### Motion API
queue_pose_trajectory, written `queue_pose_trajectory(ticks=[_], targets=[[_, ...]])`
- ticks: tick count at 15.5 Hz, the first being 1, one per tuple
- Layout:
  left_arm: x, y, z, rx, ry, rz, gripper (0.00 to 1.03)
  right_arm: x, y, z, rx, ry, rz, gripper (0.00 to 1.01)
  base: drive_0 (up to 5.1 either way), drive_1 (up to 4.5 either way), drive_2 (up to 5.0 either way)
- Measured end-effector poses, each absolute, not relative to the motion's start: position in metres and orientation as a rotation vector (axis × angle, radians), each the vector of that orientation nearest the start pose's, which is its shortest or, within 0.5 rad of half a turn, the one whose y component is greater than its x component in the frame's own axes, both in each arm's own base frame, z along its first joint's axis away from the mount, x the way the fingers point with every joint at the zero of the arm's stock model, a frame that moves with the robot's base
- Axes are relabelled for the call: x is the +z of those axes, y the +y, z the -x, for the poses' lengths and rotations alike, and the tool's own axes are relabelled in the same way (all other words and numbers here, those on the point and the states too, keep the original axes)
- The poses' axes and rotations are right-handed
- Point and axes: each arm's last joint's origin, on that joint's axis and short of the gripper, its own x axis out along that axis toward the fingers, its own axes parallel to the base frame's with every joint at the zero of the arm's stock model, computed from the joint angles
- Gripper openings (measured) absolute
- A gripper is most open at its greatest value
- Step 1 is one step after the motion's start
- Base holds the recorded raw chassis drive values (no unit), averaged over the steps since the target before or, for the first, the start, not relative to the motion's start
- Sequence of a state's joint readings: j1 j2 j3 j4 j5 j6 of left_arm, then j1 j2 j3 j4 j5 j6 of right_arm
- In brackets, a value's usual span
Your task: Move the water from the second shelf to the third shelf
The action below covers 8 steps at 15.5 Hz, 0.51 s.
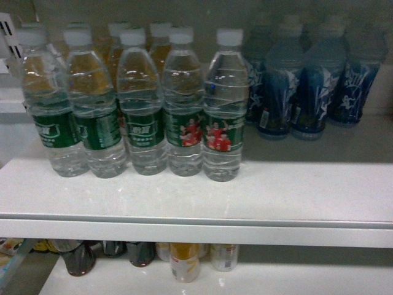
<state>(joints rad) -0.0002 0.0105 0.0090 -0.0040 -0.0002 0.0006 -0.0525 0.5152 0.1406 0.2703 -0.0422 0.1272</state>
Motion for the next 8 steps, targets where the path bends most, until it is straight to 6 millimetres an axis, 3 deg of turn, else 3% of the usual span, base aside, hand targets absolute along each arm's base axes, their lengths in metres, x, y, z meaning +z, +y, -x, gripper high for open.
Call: queue_pose_trajectory(ticks=[8], targets=[[0.1657,0.0,-0.0978,-0.001,0.002,-0.001,0.98,0.1899,-0.0059,-0.1363,-0.016,0.102,-0.132,0.41,-5.0,2.47,2.5]])
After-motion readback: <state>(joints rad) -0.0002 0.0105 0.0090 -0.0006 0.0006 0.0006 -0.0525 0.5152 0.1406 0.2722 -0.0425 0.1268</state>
